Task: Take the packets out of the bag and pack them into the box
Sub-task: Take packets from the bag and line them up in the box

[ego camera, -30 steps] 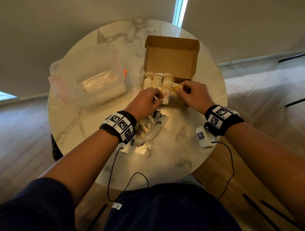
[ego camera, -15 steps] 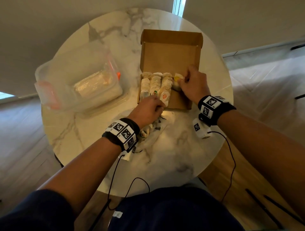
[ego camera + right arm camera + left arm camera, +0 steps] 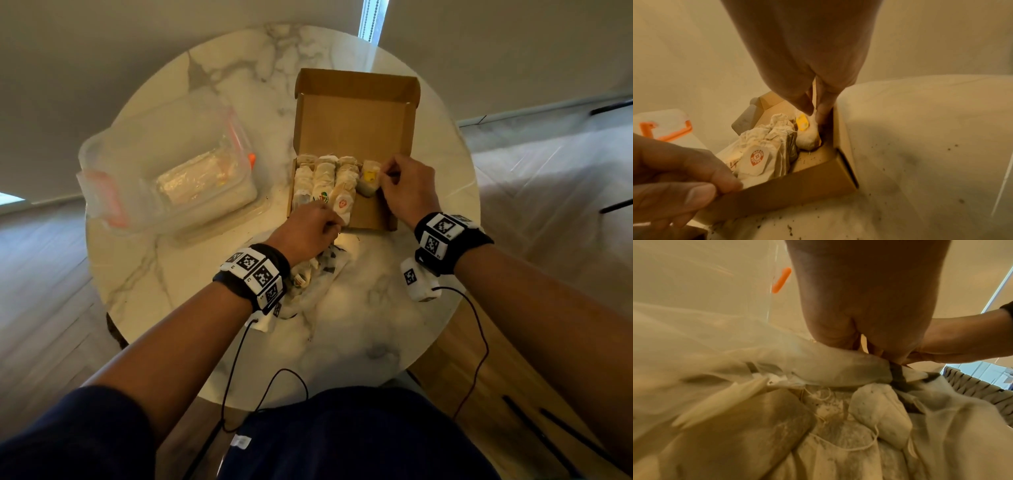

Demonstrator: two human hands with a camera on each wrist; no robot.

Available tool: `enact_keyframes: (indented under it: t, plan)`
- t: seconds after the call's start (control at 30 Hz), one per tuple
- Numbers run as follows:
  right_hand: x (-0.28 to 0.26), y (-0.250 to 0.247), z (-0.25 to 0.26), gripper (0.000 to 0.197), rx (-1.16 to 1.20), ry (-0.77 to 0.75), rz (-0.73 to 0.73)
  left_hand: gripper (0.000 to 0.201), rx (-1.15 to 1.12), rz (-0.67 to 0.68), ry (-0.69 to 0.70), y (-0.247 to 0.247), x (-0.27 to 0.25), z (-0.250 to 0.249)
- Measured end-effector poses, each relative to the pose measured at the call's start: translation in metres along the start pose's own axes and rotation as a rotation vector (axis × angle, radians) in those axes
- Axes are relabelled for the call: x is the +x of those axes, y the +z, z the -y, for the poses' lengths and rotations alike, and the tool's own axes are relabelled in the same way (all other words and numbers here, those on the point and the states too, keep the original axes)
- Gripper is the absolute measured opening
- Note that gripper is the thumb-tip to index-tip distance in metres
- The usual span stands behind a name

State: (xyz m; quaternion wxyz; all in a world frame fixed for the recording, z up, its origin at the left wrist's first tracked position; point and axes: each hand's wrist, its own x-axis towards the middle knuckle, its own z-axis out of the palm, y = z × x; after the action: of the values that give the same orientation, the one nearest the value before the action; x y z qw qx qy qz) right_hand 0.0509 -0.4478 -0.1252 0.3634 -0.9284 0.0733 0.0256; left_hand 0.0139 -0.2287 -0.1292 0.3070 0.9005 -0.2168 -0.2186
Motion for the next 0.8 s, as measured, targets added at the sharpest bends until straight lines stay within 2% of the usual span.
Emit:
enact_keyframes:
  t: [0.33, 0.47, 0.63, 0.8]
  plan:
    - [-0.028, -0.020, 0.018, 0.005, -0.057, -0.106, -0.003, 0.016, -0.028, -0.151, 0.012, -0.034, -0.046, -0.001]
    - [-0.056, -0.010, 0.037, 0.008, 0.007, -0.158, 0.113, 0.016, -0.022, -0.195, -0.010, -0.040, -0.082, 0.008]
    - [-0.095, 0.017, 0.058, 0.006, 0.068, -0.331, 0.279, 0.018, -0.039, -0.126, -0.038, -0.030, -0.122, 0.025]
    - [-0.118, 0.038, 0.071, 0.008, 0.081, -0.361, 0.430, 0.015, 0.016, -0.033, -0.055, -0.013, -0.129, 0.030]
